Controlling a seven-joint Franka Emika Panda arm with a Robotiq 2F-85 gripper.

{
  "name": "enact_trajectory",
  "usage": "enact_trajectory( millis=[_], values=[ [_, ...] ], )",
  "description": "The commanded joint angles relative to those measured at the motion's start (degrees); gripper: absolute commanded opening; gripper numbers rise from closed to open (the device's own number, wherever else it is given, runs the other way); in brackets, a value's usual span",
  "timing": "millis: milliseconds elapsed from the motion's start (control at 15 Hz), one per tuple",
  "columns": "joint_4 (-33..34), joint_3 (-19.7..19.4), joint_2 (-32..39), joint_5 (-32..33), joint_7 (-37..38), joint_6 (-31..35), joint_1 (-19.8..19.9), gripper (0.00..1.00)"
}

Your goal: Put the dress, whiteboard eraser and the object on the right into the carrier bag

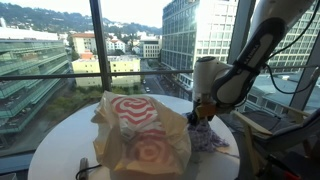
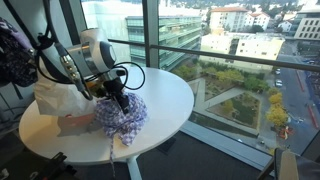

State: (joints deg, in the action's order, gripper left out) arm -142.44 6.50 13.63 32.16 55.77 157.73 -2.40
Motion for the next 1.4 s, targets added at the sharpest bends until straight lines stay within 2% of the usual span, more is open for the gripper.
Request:
enact_trajectory(
  millis=[0, 133, 267, 400, 467, 667, 867, 1000, 1333],
  values=[
    [-0.01, -0.99, -2.05, -10.74, -4.32, -2.54, -2.56, 0.12],
    [0.05, -0.27, -3.62, -17.55, -7.52, -5.13, -2.90, 0.01],
    [0.59, -1.11, -6.04, -19.81, -7.66, -9.79, -4.64, 0.00],
    [1.86, -2.23, -9.71, -15.30, -4.17, -17.59, -6.98, 0.02],
    [2.69, -0.77, -11.77, -12.69, -2.37, -22.24, -6.52, 0.03],
    [5.90, 0.87, -17.48, -6.02, 1.09, -35.50, -8.68, 0.03],
    [8.99, 4.59, -22.36, -0.14, 3.25, -44.52, -8.84, 0.03],
    [10.67, 6.79, -24.52, 3.61, 4.35, -46.78, -8.51, 0.03],
    [13.78, 8.03, -24.02, 10.63, 7.53, -43.46, -7.15, 0.03]
  ],
)
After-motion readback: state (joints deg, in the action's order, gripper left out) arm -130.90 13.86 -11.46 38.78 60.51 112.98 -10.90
